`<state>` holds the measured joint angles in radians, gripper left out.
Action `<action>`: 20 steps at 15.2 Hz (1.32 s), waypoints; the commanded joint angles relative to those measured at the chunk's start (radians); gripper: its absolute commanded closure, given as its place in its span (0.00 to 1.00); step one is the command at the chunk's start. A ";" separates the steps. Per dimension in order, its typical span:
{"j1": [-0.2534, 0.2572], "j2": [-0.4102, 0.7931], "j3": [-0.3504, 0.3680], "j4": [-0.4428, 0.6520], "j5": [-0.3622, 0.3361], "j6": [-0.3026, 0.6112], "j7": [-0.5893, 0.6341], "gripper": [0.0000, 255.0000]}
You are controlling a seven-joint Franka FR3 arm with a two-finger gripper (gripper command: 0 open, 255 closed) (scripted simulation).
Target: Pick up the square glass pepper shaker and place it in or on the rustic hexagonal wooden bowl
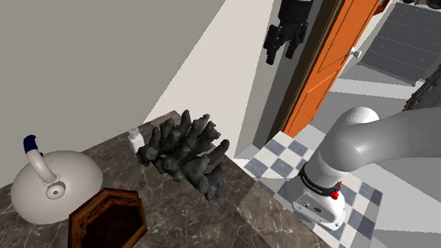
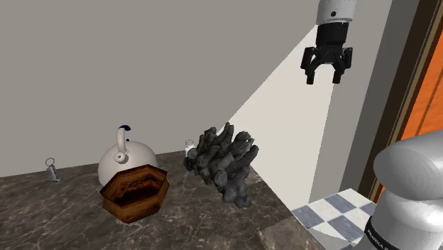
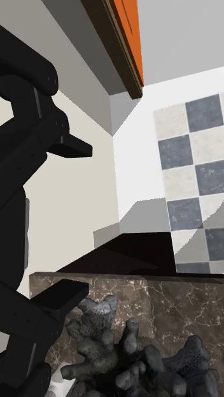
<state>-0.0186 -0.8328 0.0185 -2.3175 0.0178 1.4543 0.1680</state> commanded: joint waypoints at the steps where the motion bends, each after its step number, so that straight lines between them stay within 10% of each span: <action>1: 0.000 0.000 0.000 0.000 0.000 0.000 0.000 0.00; 20: 0.077 0.586 0.275 0.198 0.103 0.316 0.274 0.00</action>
<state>0.0547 -0.2913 0.2784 -2.1449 0.1236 1.7537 0.4239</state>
